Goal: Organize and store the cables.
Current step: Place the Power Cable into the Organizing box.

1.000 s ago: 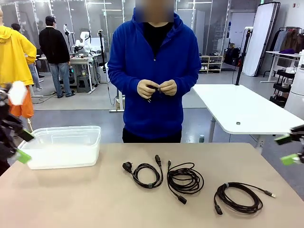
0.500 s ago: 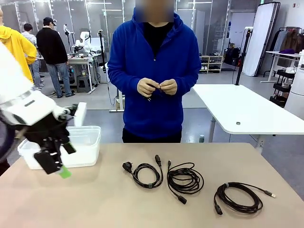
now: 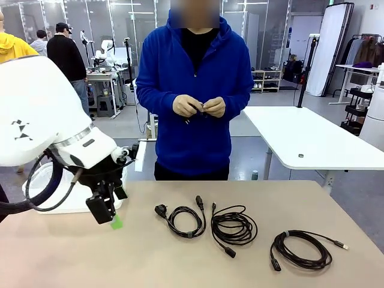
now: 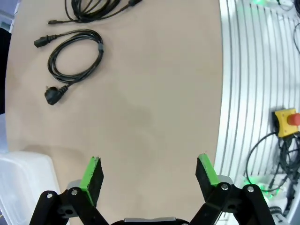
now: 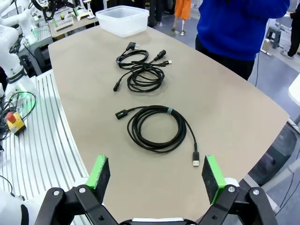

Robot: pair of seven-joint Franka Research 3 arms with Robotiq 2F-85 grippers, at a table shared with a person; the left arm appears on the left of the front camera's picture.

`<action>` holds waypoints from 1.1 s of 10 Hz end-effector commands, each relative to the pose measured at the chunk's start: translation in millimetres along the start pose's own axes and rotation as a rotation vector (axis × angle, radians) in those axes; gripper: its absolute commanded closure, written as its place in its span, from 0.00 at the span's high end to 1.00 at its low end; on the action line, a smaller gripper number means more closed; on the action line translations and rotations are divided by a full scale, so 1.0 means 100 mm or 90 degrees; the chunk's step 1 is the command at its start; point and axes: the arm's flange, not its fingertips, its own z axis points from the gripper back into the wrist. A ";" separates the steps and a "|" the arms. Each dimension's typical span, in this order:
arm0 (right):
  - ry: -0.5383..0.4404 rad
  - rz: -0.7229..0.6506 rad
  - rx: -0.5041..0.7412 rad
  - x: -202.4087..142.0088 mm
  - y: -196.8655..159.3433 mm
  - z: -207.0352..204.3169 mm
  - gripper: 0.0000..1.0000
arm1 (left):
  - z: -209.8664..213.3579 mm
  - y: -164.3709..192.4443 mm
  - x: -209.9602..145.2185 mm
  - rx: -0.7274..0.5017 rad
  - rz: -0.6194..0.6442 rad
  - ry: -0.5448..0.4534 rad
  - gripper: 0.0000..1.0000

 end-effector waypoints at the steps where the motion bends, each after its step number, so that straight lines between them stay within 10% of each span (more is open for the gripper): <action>1: 0.006 -0.001 0.005 0.10 0.01 -0.03 1.00 | 0.08 0.11 -0.02 0.023 0.078 0.010 1.00; 11: 0.006 -0.001 0.005 0.10 0.01 -0.03 1.00 | -0.60 0.40 0.36 0.065 0.038 -0.007 1.00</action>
